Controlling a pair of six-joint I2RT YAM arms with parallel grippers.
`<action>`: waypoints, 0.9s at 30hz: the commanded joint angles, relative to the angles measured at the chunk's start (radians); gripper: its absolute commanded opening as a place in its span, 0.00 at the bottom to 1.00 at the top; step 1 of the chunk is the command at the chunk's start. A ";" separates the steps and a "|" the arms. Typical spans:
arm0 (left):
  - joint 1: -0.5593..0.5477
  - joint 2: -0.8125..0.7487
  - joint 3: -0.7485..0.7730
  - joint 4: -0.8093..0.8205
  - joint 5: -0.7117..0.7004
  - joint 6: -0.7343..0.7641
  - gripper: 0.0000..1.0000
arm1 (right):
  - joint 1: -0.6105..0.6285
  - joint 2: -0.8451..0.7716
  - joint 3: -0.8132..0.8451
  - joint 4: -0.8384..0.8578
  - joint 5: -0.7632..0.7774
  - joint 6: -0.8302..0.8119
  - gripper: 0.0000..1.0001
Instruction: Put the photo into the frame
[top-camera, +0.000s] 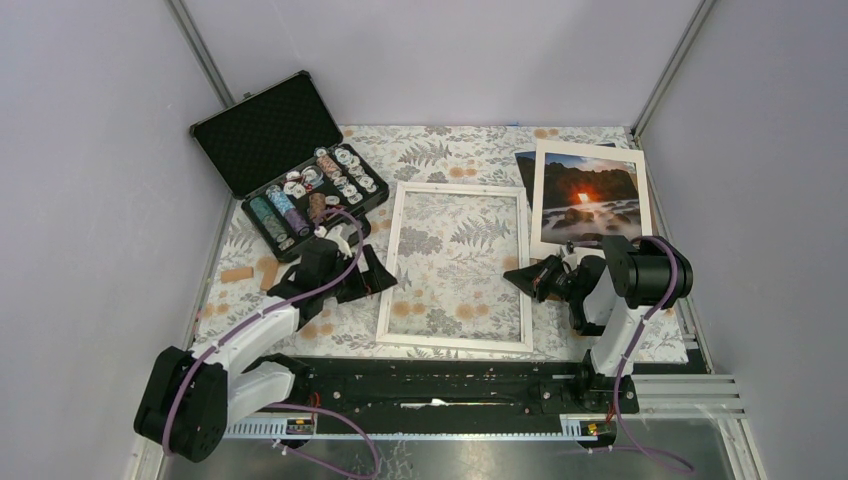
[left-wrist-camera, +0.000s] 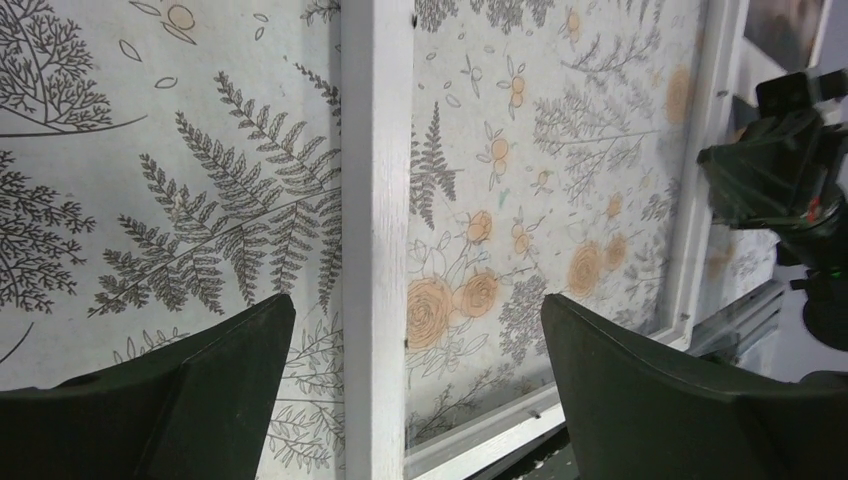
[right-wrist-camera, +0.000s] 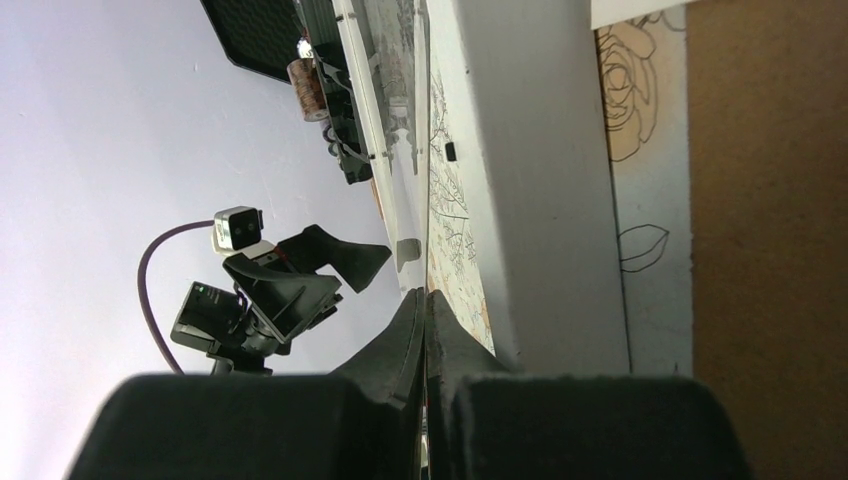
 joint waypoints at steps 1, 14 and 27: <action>0.038 0.016 -0.008 0.093 0.026 -0.048 0.98 | 0.019 -0.031 0.006 -0.017 -0.077 -0.035 0.00; 0.119 0.180 -0.046 0.276 0.191 -0.130 0.48 | 0.019 -0.207 0.055 -0.393 -0.073 -0.219 0.00; 0.118 0.257 -0.074 0.350 0.235 -0.138 0.36 | 0.019 -0.216 0.084 -0.456 -0.040 -0.302 0.00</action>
